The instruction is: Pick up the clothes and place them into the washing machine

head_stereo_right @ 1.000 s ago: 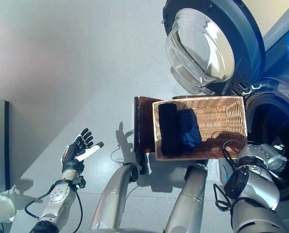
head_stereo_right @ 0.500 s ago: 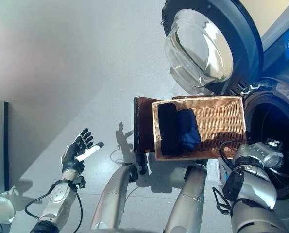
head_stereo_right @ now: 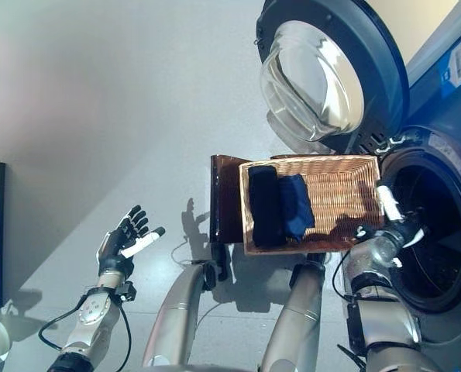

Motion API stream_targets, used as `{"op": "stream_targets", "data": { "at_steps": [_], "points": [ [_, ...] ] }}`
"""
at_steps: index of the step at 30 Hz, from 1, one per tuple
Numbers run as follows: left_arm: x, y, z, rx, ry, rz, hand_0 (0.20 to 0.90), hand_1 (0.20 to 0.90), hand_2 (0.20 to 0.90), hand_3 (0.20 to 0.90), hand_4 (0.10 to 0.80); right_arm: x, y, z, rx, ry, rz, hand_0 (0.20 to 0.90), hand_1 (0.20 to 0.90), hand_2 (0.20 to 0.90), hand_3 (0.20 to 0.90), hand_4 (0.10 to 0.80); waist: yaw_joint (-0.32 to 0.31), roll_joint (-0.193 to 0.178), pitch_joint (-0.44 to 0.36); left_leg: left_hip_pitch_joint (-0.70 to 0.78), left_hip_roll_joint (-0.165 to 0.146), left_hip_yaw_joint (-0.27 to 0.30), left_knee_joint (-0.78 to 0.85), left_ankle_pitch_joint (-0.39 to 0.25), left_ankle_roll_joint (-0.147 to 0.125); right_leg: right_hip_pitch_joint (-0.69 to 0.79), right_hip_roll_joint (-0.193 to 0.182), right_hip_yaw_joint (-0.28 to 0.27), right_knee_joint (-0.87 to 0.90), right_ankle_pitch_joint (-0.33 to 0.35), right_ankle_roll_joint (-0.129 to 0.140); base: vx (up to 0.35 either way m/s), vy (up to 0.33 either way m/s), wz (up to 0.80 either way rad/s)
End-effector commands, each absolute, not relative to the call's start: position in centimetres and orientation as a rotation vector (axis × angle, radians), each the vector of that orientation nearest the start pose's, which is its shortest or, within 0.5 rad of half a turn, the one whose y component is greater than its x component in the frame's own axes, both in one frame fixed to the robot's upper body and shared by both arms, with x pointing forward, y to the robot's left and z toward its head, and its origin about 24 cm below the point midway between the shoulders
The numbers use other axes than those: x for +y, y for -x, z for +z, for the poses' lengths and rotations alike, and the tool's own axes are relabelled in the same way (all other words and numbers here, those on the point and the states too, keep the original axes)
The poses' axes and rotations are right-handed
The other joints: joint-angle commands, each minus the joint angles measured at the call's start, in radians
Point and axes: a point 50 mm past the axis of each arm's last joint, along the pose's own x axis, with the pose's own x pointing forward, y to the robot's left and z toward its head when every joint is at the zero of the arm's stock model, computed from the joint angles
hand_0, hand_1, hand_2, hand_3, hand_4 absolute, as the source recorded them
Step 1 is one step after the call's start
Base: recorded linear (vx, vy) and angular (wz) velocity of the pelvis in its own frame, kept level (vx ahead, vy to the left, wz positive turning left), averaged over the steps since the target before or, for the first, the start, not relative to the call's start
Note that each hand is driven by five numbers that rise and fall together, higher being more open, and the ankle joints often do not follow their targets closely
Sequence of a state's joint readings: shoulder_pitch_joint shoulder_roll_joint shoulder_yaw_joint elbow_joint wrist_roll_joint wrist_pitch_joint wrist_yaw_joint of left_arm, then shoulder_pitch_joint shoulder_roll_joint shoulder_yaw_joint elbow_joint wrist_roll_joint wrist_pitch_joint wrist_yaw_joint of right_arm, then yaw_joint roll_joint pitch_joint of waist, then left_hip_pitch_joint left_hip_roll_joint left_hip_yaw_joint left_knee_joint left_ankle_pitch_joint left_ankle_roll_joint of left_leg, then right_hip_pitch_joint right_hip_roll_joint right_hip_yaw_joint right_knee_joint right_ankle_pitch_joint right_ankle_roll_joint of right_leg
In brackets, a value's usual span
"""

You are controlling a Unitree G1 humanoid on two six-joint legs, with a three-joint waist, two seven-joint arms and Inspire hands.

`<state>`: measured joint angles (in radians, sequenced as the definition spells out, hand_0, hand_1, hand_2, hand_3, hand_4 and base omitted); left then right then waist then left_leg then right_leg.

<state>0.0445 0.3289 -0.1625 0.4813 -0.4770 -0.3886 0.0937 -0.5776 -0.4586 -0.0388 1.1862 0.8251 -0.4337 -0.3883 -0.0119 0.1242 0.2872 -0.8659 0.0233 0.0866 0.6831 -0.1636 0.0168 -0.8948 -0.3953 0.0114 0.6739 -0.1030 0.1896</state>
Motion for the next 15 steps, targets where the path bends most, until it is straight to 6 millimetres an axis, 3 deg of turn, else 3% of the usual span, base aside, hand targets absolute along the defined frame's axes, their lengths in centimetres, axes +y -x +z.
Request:
{"op": "stream_targets", "data": {
  "at_steps": [1, 3, 4, 5, 9, 15],
  "points": [
    [25.2, -21.8, -1.0, 0.02, 0.03, 0.274, 0.9, 0.9, 0.9, 0.9, 0.8, -32.1, -31.1, 4.1, 0.022, -0.141, -0.817, 0.9, 0.9, 0.9, 0.9, 0.8, 0.014, -0.014, -0.018, 0.09, 0.019, -0.023, -0.05, -0.04, -0.056, 0.021, 0.02, 0.016, -0.051, 0.113, -0.047, 0.0, 0.0, 0.0],
    [24.9, -22.0, -1.1, 0.022, 0.027, 0.267, 0.9, 0.9, 0.9, 0.9, 0.8, -29.2, -32.2, 3.1, 0.089, -0.029, -0.678, 0.9, 0.9, 0.9, 0.9, 0.8, 0.023, -0.018, -0.018, 0.092, 0.02, -0.022, -0.054, -0.035, -0.055, 0.032, 0.019, 0.008, -0.061, 0.119, -0.045, 0.0, 0.0, 0.0],
    [24.9, -22.0, -1.1, 0.022, 0.027, 0.267, 0.9, 0.9, 0.9, 0.9, 0.8, -29.1, -32.2, 3.1, 0.089, -0.028, -0.678, 0.9, 0.9, 0.9, 0.9, 0.8, 0.022, -0.018, -0.017, 0.093, 0.02, -0.023, -0.054, -0.034, -0.055, 0.033, 0.019, 0.008, -0.061, 0.119, -0.045, 0.0, 0.0, 0.0],
    [24.8, -22.1, -1.1, 0.019, 0.034, 0.267, 0.9, 0.9, 0.9, 0.9, 0.8, -27.2, -32.8, 2.9, 0.108, 0.086, -0.591, 0.9, 0.9, 0.9, 0.9, 0.8, 0.029, -0.019, -0.012, 0.097, 0.019, -0.024, -0.054, -0.033, -0.053, 0.037, 0.017, 0.002, -0.063, 0.122, -0.044, 0.0, 0.0, 0.0],
    [24.4, -22.5, -1.0, 0.02, 0.026, 0.255, 0.9, 0.9, 0.9, 0.9, 0.8, -26.0, -33.6, 2.4, 0.199, 0.281, -0.556, 0.9, 0.9, 0.9, 0.9, 0.8, 0.043, -0.017, -0.008, 0.101, 0.016, -0.029, -0.054, -0.032, -0.053, 0.05, 0.009, -0.007, -0.064, 0.125, -0.04, 0.0, 0.0, 0.0],
    [24.5, -22.4, -0.7, 0.014, 0.006, 0.245, 0.9, 0.9, 0.9, 0.9, 0.8, -24.3, -35.0, 3.2, 0.202, 0.359, -0.506, 0.9, 0.9, 0.9, 0.9, 0.8, 0.061, -0.016, -0.007, 0.095, 0.011, -0.035, -0.056, -0.025, -0.053, 0.057, 0.005, -0.019, -0.069, 0.124, -0.04, 0.008, 0.0, 0.08]
  ]
}}
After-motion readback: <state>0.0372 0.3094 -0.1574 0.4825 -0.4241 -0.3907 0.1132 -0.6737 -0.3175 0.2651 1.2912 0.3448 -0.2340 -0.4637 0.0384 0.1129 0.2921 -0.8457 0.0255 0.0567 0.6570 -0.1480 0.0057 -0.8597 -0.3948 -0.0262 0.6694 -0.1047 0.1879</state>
